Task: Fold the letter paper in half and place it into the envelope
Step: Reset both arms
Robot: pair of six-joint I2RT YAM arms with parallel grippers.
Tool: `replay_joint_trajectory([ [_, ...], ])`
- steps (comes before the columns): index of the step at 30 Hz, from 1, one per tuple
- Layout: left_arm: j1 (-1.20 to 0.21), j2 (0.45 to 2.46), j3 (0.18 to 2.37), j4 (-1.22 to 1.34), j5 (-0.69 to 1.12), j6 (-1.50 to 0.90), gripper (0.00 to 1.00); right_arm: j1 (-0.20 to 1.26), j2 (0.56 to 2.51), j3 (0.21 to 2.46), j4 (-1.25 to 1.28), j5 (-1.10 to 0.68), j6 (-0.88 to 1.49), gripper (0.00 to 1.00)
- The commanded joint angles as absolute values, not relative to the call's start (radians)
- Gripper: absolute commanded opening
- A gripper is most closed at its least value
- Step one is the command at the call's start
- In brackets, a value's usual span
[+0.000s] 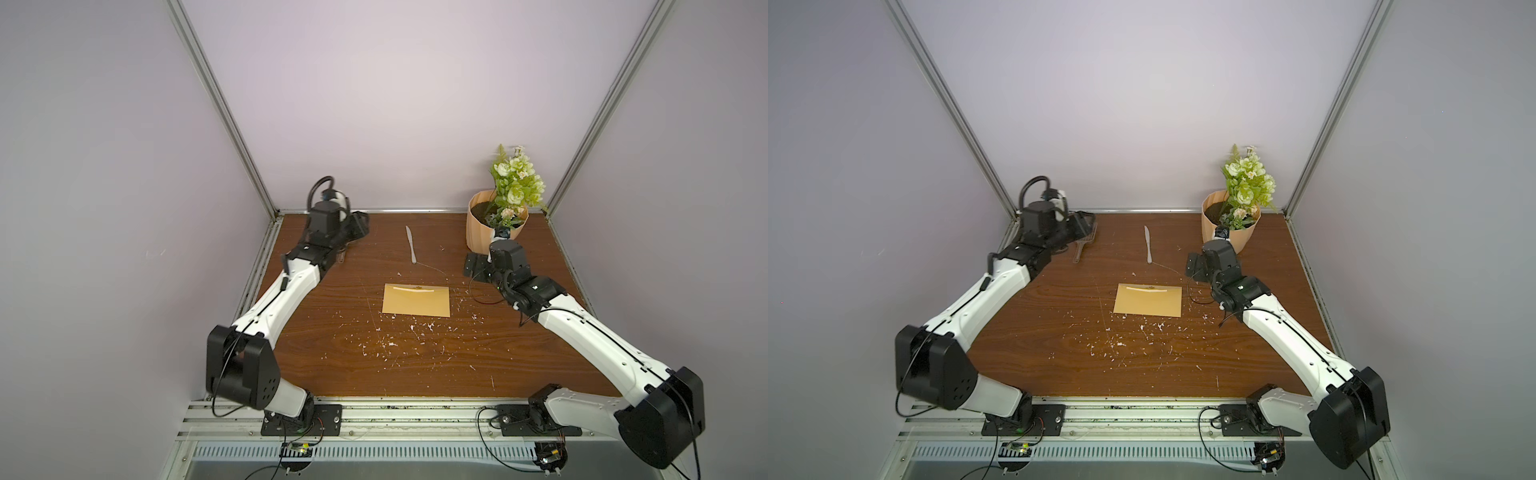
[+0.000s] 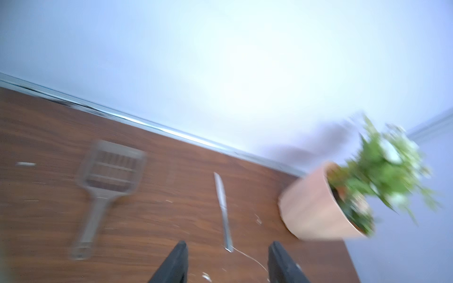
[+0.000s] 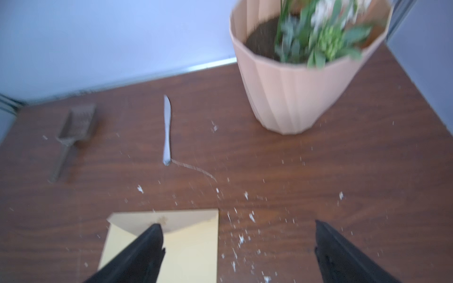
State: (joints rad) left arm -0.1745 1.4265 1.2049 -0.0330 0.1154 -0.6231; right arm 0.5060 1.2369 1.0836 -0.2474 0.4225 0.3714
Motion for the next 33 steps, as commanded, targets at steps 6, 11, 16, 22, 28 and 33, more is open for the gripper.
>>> replay_joint_trajectory([
  [6,-0.009,1.131,1.022,0.106,-0.419,-0.339,0.89,0.425,1.331,1.358,-0.210,0.473,0.186,0.99],
  [11,-0.005,1.008,0.717,0.291,-0.632,-0.295,1.00,0.390,1.418,1.486,-0.199,0.354,0.189,0.99],
  [16,-0.005,0.941,0.466,0.368,-0.529,-0.387,1.00,0.405,1.545,1.631,-0.215,0.177,0.254,0.99],
  [22,-0.005,0.949,0.287,0.627,-0.525,-0.279,1.00,0.500,1.671,1.786,-0.242,0.163,0.175,0.99],
  [28,-0.005,1.151,0.211,0.847,-0.488,-0.255,0.99,0.532,1.766,1.871,-0.326,0.140,0.150,0.99],
  [33,-0.005,1.313,0.222,0.964,-0.412,-0.236,0.99,0.528,1.721,1.786,-0.337,0.243,0.080,0.99],
])
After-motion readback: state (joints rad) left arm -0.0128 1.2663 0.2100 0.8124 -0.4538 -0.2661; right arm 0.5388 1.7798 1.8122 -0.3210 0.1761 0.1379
